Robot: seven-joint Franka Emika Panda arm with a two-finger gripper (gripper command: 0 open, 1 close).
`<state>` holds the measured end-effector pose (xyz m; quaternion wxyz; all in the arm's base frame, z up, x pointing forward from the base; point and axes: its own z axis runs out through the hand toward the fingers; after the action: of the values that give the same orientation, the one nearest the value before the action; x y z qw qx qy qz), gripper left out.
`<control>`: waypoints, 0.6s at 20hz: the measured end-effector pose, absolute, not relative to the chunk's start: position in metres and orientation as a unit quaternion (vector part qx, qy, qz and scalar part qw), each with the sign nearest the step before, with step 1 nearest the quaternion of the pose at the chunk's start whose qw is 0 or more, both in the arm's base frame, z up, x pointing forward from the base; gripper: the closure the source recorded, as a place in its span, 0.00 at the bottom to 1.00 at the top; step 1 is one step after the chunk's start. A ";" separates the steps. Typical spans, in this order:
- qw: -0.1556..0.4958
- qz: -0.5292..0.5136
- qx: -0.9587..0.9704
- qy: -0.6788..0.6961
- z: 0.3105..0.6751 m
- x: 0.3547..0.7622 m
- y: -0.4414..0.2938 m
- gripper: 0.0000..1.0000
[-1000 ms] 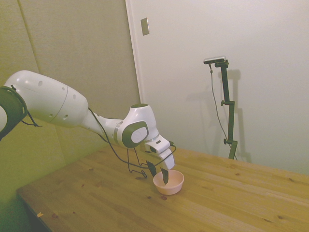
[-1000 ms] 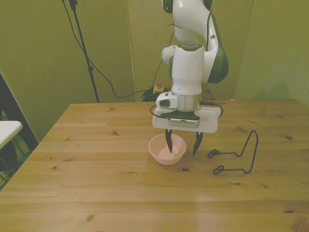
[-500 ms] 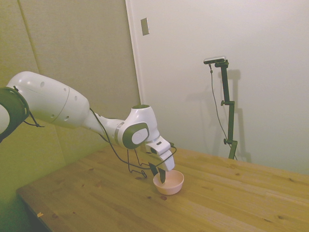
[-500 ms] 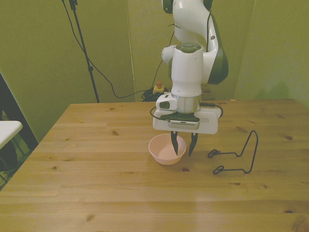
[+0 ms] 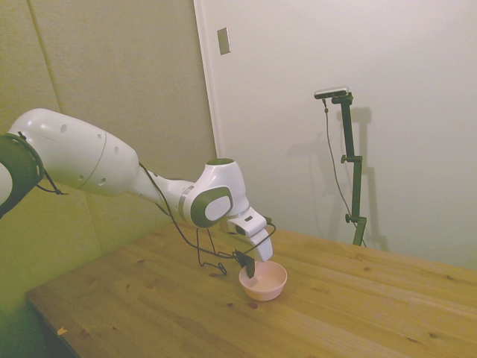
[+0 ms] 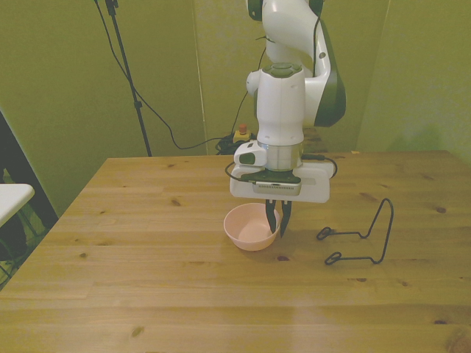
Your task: Load the bowl
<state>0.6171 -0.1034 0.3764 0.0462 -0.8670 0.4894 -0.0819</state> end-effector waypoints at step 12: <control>0.233 -0.078 -0.858 0.451 0.504 0.581 -0.105 1.00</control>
<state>0.5810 -0.1053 0.5038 0.2334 -0.8579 0.4509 -0.0784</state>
